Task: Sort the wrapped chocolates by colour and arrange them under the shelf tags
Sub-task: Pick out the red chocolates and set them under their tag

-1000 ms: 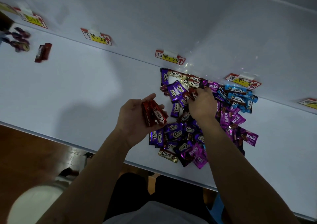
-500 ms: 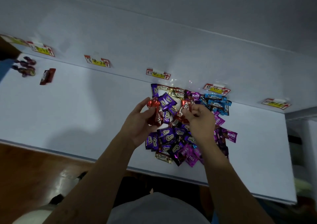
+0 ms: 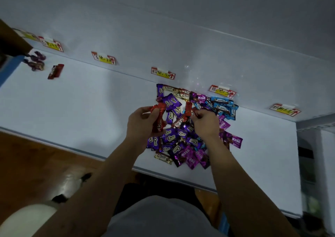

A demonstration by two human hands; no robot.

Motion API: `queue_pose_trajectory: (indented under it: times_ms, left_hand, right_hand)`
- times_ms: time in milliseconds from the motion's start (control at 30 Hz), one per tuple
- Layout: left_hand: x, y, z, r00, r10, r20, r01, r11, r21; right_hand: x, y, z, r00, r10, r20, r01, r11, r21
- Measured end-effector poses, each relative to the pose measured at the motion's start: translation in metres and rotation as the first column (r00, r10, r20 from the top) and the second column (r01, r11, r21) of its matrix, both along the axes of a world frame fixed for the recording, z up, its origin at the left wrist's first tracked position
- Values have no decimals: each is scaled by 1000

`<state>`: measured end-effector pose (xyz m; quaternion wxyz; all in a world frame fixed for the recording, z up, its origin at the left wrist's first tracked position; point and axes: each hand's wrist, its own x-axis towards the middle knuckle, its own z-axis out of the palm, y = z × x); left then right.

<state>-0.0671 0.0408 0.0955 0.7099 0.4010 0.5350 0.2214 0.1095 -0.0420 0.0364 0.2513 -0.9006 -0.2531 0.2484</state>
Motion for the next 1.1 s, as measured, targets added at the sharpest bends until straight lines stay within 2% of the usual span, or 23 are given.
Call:
queue_pose_trajectory:
  times_ms: [133, 233, 333, 433, 500, 567, 667, 867, 1100]
  left_hand:
    - [9, -16, 5, 993, 30, -115, -15, 992, 126]
    - [15, -20, 6, 975, 49, -215, -4, 978, 206]
    - [15, -25, 4, 967, 73, -245, -34, 986, 162]
    - [8, -27, 3, 970, 117, -214, -99, 991, 94]
    - [1, -27, 4, 961, 172, -216, -164, 985, 55]
    - [-5, -27, 5, 956, 205, -208, -203, 979, 32]
    - [-8, -30, 8, 959, 224, -174, -229, 973, -8]
    - [-17, -29, 22, 960, 251, -127, -254, 967, -13]
    - [-51, -17, 40, 962, 244, -122, -243, 970, 21]
  right_hand:
    - [10, 19, -15, 995, 96, 27, -96, 995, -3]
    - [22, 39, -35, 966, 240, 95, -225, 963, -146]
    - [27, 48, -53, 928, 350, 127, -295, 900, -322]
    - [27, 46, -63, 937, 312, 159, -256, 920, -295]
    - [23, 45, -63, 936, 305, 173, -258, 933, -251]
    - [19, 44, -58, 910, 359, 208, -328, 930, -169]
    - [11, 36, -45, 884, 417, 211, -429, 903, 11]
    - [-22, 12, 23, 942, 336, -5, -305, 861, 408]
    - [-79, 5, 72, 897, 354, -267, -153, 812, 563]
